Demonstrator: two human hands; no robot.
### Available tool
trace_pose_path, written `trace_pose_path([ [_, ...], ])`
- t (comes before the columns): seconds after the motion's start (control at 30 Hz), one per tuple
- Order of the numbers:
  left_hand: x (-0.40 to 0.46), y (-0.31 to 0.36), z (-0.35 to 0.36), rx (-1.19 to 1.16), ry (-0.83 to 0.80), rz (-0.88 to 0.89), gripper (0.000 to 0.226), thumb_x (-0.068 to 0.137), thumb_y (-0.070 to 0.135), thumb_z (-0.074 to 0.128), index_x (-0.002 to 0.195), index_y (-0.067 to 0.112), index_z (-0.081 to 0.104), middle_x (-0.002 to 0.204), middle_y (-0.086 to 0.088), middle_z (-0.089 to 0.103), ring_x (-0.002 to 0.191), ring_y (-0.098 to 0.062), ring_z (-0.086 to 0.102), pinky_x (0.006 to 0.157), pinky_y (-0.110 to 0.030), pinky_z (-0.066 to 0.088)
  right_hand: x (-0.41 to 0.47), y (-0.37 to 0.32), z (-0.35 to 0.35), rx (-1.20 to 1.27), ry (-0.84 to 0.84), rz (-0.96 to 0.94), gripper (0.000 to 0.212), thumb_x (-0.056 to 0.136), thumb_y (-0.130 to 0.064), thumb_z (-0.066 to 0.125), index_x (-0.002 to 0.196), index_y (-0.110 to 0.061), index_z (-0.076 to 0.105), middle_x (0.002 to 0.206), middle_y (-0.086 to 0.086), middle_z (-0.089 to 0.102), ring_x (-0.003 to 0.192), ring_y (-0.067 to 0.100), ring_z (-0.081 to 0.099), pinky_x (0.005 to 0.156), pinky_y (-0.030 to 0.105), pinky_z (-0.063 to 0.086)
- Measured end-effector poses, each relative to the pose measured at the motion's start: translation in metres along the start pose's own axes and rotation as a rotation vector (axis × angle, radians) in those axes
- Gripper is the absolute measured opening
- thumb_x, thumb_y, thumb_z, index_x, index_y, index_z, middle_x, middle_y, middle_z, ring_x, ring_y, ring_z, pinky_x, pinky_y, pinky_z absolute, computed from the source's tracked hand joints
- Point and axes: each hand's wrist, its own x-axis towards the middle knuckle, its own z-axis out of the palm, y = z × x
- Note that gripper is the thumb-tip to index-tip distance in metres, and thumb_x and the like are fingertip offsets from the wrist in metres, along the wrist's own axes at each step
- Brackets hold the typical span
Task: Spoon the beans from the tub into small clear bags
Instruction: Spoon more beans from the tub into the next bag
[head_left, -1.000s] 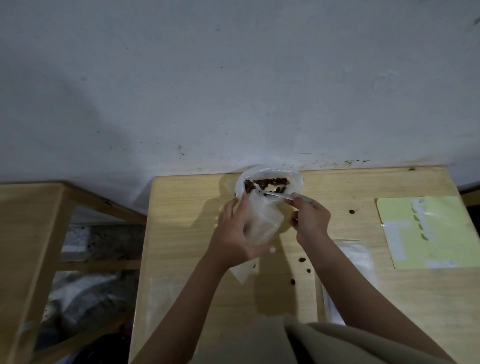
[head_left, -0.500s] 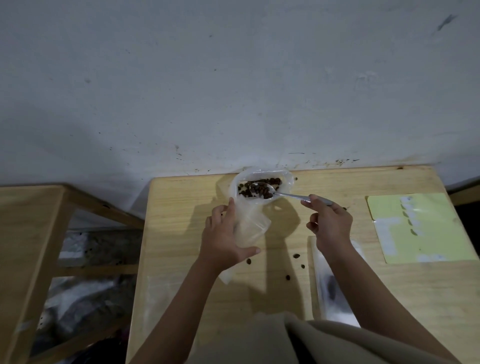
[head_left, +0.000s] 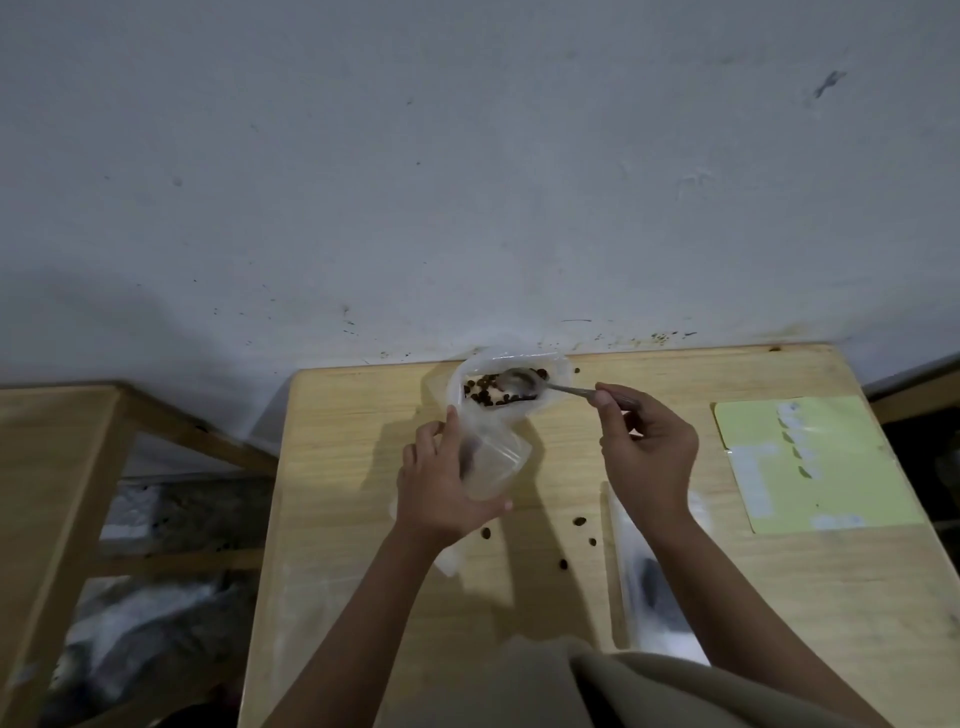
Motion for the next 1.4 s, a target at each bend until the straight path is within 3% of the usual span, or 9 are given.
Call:
trace_pose_path([
  [0.07, -0.001, -0.002, 0.001, -0.023, -0.022, 0.010, 0.131, 0.055, 0.061, 0.080, 0.151, 0.030, -0.003, 0.147, 0.000, 0.016, 0.130, -0.024, 0.024, 0.106, -0.043, 0.034, 0.004, 0.010, 0.006, -0.080, 0.020, -0.146, 0.010, 0.086, -0.011, 0.066, 0.093, -0.009, 0.073, 0.081, 0.003, 0.071, 0.057, 0.004, 0.057, 0.048, 0.016, 0.045],
  [0.13, -0.001, 0.000, 0.001, -0.058, -0.042, 0.029, 0.132, 0.054, 0.060, 0.081, 0.150, 0.036, -0.007, 0.152, 0.003, 0.010, 0.135, -0.022, 0.019, 0.107, -0.046, 0.033, 0.006, 0.024, 0.014, -0.186, -0.006, -0.280, 0.015, 0.088, -0.013, 0.062, 0.095, -0.004, 0.073, 0.079, 0.003, 0.071, 0.059, 0.004, 0.058, 0.050, 0.017, 0.047],
  [0.27, 0.006, 0.005, 0.001, -0.083, -0.086, 0.035, 0.129, 0.056, 0.060, 0.081, 0.148, 0.042, -0.008, 0.157, 0.004, 0.000, 0.141, -0.023, 0.011, 0.108, -0.048, 0.028, 0.008, 0.049, 0.034, -0.296, 0.001, -0.316, 0.021, 0.089, -0.016, 0.058, 0.096, -0.002, 0.073, 0.077, 0.004, 0.070, 0.061, 0.003, 0.055, 0.053, 0.016, 0.047],
  [0.43, 0.019, 0.006, -0.003, -0.099, -0.096, 0.018, 0.129, 0.055, 0.059, 0.081, 0.149, 0.040, -0.004, 0.157, 0.005, 0.004, 0.141, -0.025, 0.013, 0.108, -0.047, 0.030, 0.014, 0.057, 0.049, -0.165, 0.106, 0.089, 0.015, 0.088, -0.016, 0.063, 0.095, -0.008, 0.073, 0.074, 0.006, 0.070, 0.053, 0.001, 0.056, 0.053, 0.015, 0.046],
  [0.57, 0.023, 0.006, -0.008, -0.107, -0.097, 0.048, 0.129, 0.057, 0.058, 0.081, 0.151, 0.034, -0.003, 0.157, 0.008, 0.004, 0.139, -0.022, 0.014, 0.108, -0.042, 0.029, 0.024, 0.065, 0.055, -0.070, 0.089, 0.338, 0.014, 0.088, -0.020, 0.062, 0.087, -0.011, 0.073, 0.067, 0.005, 0.066, 0.060, 0.024, 0.062, 0.062, 0.044, 0.057],
  [0.67, 0.024, 0.008, -0.010, -0.133, -0.088, 0.083, 0.128, 0.057, 0.058, 0.082, 0.151, 0.035, -0.002, 0.155, 0.012, 0.004, 0.138, -0.019, 0.015, 0.106, -0.040, 0.030, 0.028, 0.064, 0.059, -0.048, 0.059, 0.415, 0.012, 0.087, -0.019, 0.063, 0.079, -0.018, 0.072, 0.070, 0.004, 0.069, 0.065, 0.026, 0.064, 0.066, 0.052, 0.057],
  [0.87, 0.026, 0.011, -0.010, -0.171, -0.083, 0.122, 0.128, 0.057, 0.058, 0.082, 0.150, 0.036, -0.003, 0.153, 0.017, 0.003, 0.136, -0.013, 0.014, 0.104, -0.033, 0.027, 0.029, 0.052, 0.072, -0.041, -0.026, 0.519, 0.024, 0.084, -0.016, 0.066, 0.063, -0.027, 0.069, 0.071, 0.002, 0.071, 0.065, 0.025, 0.065, 0.066, 0.044, 0.057],
  [1.1, 0.020, 0.008, -0.007, -0.209, -0.079, 0.098, 0.129, 0.057, 0.057, 0.083, 0.151, 0.033, -0.001, 0.151, 0.017, 0.002, 0.137, -0.011, 0.011, 0.106, -0.031, 0.026, 0.029, 0.038, 0.075, 0.251, 0.051, 0.867, 0.012, 0.084, -0.012, 0.067, 0.072, -0.009, 0.066, 0.070, 0.003, 0.072, 0.051, 0.017, 0.043, 0.055, 0.028, 0.042],
  [1.4, 0.013, 0.003, -0.004, -0.176, -0.056, 0.068, 0.131, 0.053, 0.060, 0.083, 0.150, 0.038, -0.003, 0.149, 0.012, 0.003, 0.139, -0.017, 0.013, 0.109, -0.044, 0.035, 0.029, 0.033, 0.062, 0.251, 0.062, 0.833, 0.010, 0.084, -0.013, 0.068, 0.074, -0.011, 0.068, 0.079, 0.008, 0.073, 0.043, 0.013, 0.035, 0.047, 0.025, 0.037],
])
